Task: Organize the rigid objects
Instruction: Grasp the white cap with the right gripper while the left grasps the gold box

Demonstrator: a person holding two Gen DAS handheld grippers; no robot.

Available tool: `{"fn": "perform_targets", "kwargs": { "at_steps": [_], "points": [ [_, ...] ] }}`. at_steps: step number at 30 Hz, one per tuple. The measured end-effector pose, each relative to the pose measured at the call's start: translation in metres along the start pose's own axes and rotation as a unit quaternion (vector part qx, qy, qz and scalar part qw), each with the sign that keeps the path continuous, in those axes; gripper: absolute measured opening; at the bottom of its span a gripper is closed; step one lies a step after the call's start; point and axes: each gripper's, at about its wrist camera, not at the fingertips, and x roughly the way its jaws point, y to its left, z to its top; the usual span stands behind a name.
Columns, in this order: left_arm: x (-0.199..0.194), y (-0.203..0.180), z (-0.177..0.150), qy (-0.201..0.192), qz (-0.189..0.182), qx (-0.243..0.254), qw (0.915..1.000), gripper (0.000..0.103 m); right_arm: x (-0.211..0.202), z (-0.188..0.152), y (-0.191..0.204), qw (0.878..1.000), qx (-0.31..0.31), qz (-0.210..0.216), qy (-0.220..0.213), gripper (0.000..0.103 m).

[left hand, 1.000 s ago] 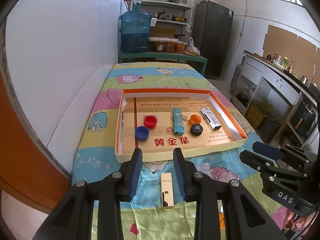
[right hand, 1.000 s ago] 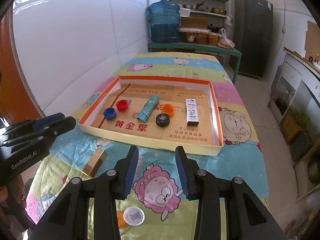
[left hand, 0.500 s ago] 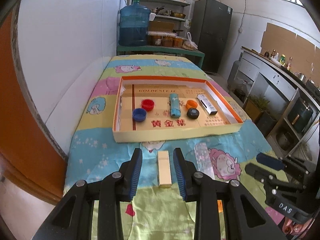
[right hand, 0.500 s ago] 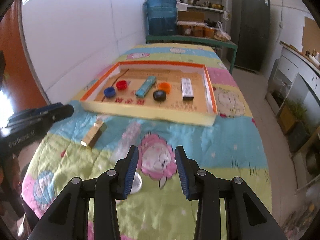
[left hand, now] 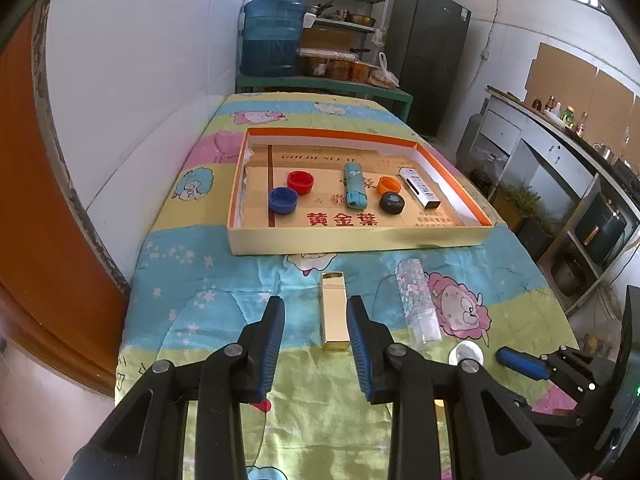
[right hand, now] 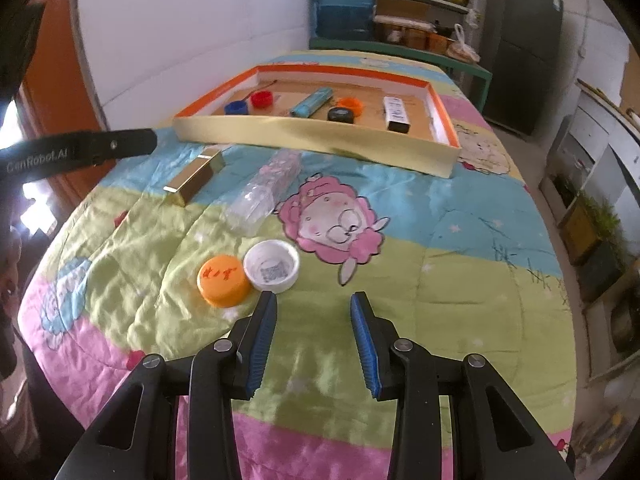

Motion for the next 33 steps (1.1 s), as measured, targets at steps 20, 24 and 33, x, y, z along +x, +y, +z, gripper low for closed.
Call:
{"fn": "perform_targets", "kwargs": {
  "at_steps": [20, 24, 33],
  "points": [
    [0.024, -0.011, -0.002, 0.03, -0.014, 0.019, 0.9993, 0.032, 0.021, 0.023, 0.011, 1.0, -0.002, 0.023, -0.009, 0.03],
    [0.036, -0.019, 0.0, 0.039, -0.012, 0.031, 0.9987, 0.032, 0.018, 0.022, 0.001, 1.0, 0.017, 0.023, -0.012, 0.03],
    [0.058, -0.022, -0.004, 0.061, -0.001, 0.028, 0.9978, 0.032, 0.015, 0.022, -0.008, 0.999, 0.031, 0.023, -0.016, 0.03]
  ]
}}
